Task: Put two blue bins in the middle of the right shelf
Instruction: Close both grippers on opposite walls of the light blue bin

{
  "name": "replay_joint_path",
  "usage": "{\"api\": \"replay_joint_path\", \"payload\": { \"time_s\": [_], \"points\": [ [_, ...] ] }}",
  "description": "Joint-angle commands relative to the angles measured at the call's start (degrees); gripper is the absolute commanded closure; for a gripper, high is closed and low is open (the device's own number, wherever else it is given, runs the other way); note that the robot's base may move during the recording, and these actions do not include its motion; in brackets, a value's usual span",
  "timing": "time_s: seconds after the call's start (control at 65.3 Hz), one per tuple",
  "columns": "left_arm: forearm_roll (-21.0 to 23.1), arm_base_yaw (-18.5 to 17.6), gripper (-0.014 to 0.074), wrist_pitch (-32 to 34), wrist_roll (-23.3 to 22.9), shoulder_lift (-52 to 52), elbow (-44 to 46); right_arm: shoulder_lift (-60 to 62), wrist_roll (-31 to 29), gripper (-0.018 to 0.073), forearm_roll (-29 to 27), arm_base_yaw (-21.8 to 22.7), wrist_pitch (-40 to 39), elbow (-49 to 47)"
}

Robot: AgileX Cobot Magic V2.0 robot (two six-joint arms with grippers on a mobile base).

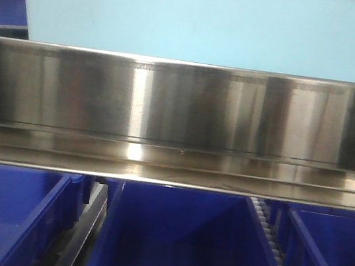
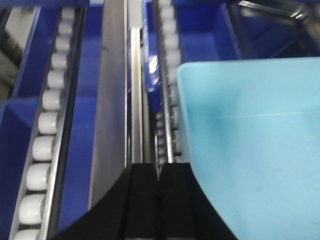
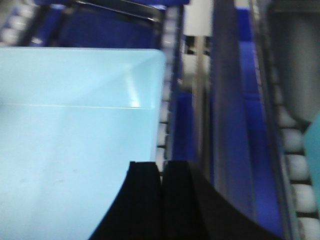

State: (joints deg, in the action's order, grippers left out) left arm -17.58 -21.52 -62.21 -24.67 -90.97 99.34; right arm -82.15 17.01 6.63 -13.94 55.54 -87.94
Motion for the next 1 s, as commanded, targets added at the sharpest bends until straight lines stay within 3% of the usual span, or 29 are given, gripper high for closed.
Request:
{"api": "replay_joint_path", "payload": {
  "time_s": [0.0, 0.199, 0.276, 0.368, 0.46, 0.536, 0.628, 0.981],
  "points": [
    [-0.6, -0.4, 0.0707, -3.7, -1.4, -2.3, 3.6, -3.0, 2.4, 0.07, 2.9, -1.5, 3.8, -4.7],
    [0.8, -0.4, 0.0691, -7.8, -1.5, -6.1, 6.6, -9.4, 2.4, 0.07, 2.9, -2.1, 11.2, -11.5],
    [0.8, -0.4, 0.0627, -7.8, -3.2, -6.6, 6.6, -11.0, 2.4, 0.07, 2.9, -2.1, 12.8, -12.6],
    [0.8, -0.4, 0.0481, -7.8, -4.5, -7.0, 6.6, -12.1, 2.4, 0.0692, 2.9, -2.1, 13.6, -12.9],
    [1.0, -0.4, 0.0351, -7.8, -4.5, -7.0, 6.6, -12.6, 2.4, 0.0566, 2.9, -2.1, 13.7, -13.0],
    [2.1, -0.4, 0.0299, -7.8, -4.5, -7.0, 6.6, -12.6, 2.4, 0.0431, 2.9, -2.1, 13.5, -13.0],
    [3.3, -0.4, 0.0284, -7.6, -4.5, -7.0, 6.6, -12.8, 2.4, 0.0347, 2.9, -2.1, 13.5, -13.0],
    [4.1, -0.4, 0.0288, -7.8, -4.5, -11.2, 6.5, -16.6, 2.4, 0.0345, 2.9, -2.1, 14.0, -13.0]
  ]
}}
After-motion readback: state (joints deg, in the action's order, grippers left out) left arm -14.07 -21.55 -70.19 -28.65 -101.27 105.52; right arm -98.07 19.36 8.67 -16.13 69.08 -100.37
